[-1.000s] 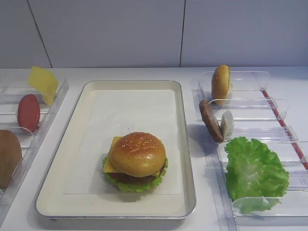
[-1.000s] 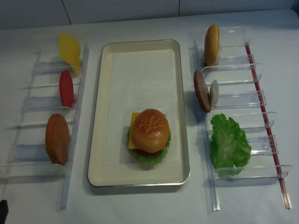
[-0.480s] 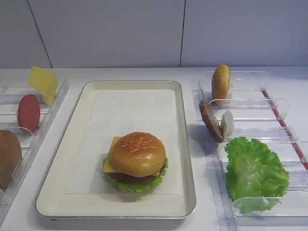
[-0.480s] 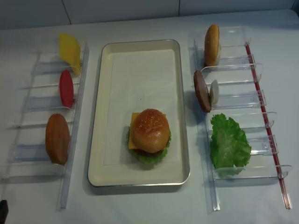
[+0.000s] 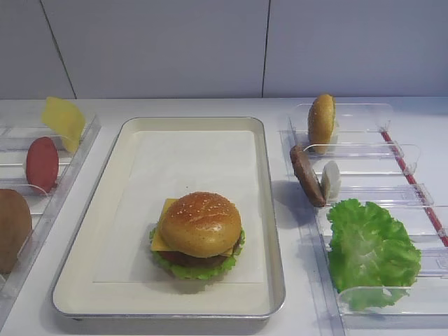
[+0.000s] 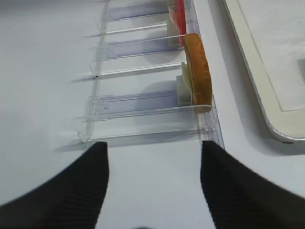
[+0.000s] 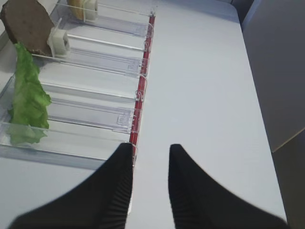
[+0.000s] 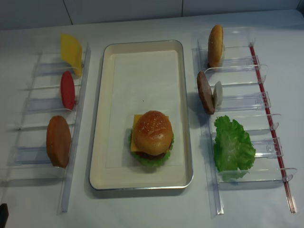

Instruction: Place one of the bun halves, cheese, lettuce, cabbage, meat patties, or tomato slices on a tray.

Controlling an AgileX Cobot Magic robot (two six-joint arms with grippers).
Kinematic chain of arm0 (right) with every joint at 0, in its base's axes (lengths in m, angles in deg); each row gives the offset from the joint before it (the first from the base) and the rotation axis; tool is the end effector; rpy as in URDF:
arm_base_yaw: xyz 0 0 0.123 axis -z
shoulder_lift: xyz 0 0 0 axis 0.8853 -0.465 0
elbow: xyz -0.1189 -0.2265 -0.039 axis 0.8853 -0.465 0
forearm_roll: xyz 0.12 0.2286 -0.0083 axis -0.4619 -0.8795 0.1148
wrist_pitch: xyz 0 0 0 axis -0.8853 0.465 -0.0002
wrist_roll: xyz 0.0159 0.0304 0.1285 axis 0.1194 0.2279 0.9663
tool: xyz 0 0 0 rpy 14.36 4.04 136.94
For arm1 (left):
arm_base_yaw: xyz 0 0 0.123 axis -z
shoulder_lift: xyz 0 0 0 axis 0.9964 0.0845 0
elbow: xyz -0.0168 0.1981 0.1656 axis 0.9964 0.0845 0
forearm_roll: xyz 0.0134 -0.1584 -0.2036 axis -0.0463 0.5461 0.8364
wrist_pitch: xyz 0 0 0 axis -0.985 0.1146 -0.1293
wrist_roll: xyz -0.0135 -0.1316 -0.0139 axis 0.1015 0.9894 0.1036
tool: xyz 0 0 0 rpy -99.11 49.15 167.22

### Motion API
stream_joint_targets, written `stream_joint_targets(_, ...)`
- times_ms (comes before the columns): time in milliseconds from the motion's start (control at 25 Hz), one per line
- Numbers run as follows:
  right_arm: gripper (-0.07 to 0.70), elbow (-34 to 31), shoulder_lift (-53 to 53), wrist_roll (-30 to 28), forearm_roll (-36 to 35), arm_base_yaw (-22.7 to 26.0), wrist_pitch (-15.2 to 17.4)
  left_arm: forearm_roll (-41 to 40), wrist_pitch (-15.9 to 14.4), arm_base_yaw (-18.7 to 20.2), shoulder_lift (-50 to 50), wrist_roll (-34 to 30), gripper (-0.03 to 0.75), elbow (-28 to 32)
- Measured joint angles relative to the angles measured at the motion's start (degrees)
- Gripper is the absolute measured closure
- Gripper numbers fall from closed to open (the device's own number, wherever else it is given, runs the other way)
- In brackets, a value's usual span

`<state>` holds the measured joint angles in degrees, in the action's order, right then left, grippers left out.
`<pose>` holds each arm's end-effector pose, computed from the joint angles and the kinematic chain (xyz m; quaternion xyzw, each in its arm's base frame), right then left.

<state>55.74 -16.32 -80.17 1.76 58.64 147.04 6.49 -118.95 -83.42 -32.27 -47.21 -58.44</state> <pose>0.0604 0.0001 0.2434 -0.0729 0.8737 -0.0253 0.4803 0.0559 0.0136 0.2456 0.0014 0.8792 0.0518 0.4737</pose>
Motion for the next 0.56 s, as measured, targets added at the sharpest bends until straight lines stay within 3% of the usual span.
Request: stream_joint_targets(560, 0.45, 0.0, 0.0, 0.08, 0.0, 0.0, 0.0, 0.0, 0.0, 0.0, 0.0, 0.0, 0.301, 0.0)
